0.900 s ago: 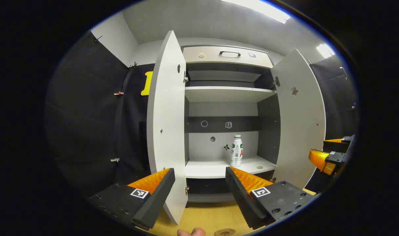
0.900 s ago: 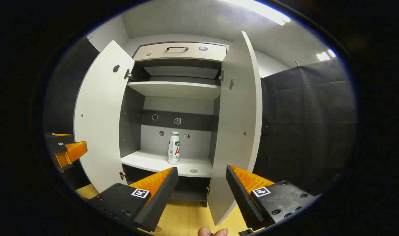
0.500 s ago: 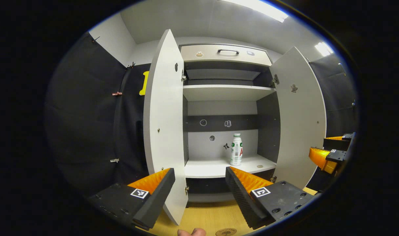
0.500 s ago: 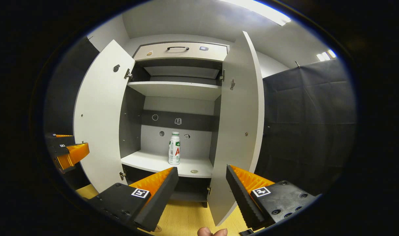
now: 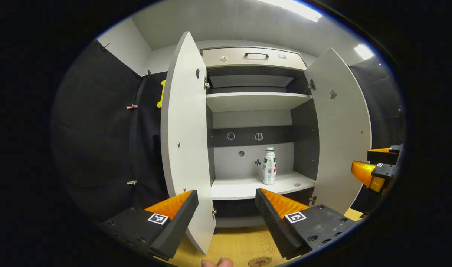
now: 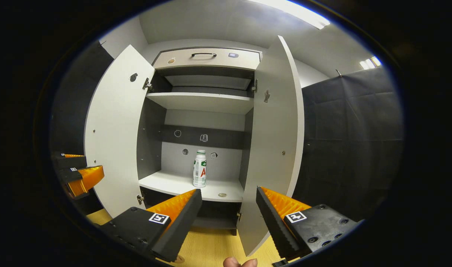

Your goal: Grasp the bottle in the cabinet with the left hand and place it on the coaster, then close the right door with the right hand and the left door with the left hand.

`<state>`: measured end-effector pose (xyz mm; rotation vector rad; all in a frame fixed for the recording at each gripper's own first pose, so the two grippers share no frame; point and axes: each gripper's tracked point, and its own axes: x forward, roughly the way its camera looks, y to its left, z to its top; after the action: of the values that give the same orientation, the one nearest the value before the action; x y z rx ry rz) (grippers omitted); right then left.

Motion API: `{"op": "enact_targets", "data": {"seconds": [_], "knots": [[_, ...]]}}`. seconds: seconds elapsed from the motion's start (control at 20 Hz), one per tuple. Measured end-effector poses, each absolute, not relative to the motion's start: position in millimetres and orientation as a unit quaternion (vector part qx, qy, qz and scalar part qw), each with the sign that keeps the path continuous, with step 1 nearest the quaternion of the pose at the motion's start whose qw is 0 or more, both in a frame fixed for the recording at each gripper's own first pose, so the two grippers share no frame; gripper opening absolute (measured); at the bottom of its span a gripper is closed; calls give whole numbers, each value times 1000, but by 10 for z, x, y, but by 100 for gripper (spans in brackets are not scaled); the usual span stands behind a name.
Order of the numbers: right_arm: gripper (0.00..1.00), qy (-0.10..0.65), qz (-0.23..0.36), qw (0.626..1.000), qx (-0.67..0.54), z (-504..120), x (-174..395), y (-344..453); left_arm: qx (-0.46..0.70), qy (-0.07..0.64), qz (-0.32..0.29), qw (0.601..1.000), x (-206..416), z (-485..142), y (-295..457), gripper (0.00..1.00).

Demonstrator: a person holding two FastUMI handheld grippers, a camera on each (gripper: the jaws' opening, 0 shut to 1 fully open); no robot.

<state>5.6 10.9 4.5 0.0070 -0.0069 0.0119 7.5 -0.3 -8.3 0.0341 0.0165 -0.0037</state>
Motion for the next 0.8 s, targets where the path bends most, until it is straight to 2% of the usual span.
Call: {"op": "enact_targets", "data": {"seconds": [0.4,0.8], "knots": [[97,-13,-10,1000,8,149,16,3,18,5,-27,999,275,-67,-188,98],[98,-7,-13,1000,17,75,-8,-155,12,20,-73,997,933,-163,-829,98]]}}
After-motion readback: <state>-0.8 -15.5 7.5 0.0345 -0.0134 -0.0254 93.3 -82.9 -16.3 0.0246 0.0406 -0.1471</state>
